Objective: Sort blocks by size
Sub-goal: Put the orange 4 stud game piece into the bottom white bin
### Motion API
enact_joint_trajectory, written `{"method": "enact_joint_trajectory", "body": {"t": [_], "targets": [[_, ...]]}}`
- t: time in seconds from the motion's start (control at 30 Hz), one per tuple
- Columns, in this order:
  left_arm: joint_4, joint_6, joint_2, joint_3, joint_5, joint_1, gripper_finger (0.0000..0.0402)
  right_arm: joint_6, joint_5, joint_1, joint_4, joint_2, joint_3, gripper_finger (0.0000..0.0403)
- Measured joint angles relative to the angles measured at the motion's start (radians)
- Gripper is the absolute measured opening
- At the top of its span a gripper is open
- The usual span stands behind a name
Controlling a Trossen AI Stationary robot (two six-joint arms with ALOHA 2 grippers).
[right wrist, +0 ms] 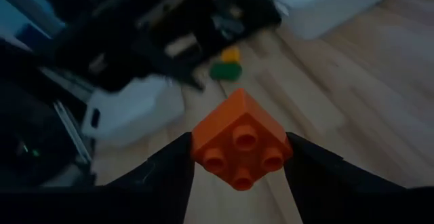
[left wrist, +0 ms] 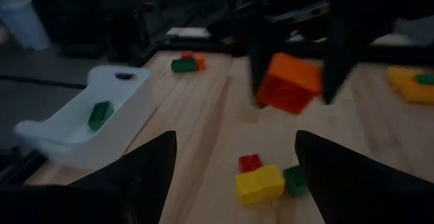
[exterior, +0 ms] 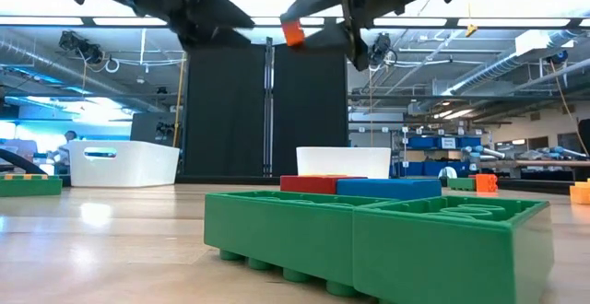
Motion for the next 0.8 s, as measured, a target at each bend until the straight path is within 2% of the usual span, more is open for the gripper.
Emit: {"method": "enact_joint_trajectory", "body": {"t": [0.13,0.3,0.8], "targets": [[0.052,0.076,0.0,0.0,0.065,0.0,0.031,0.007,-0.054,-0.027,0.049,-0.001,0.0,0.0218],[0.109,0.179,0.013,0.0,0.073,-0.002,0.0306,0.007,-0.1,-0.039,0.103,-0.001,0.0,0.0223],[0.382,0.216,0.158,0.0,0.068,0.0,0.0304,-0.019,-0.122,-0.039,0.133,-0.002,0.001,0.0222]]}}
